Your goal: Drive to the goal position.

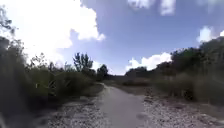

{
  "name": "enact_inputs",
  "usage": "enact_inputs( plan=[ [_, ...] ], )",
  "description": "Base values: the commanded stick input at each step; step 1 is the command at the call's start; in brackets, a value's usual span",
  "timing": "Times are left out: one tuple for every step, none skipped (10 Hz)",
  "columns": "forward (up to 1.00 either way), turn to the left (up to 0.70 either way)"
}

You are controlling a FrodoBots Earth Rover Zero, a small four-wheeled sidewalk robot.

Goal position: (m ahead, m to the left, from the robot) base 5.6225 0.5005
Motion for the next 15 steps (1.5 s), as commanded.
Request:
enact_inputs(
  plan=[
    [0.7,0.0],
    [0.7,0.0],
    [0.7,0.0],
    [0.7,0.0],
    [0.7,0.0],
    [0.7,0.0],
    [0.7,0.0],
    [0.7,0.0],
    [0.7,0.0],
    [0.7,0.0],
    [0.7,0.0],
    [0.7,0.0],
    [0.7,0.18],
    [0.7,0.35],
    [0.7,0.35]
  ],
)
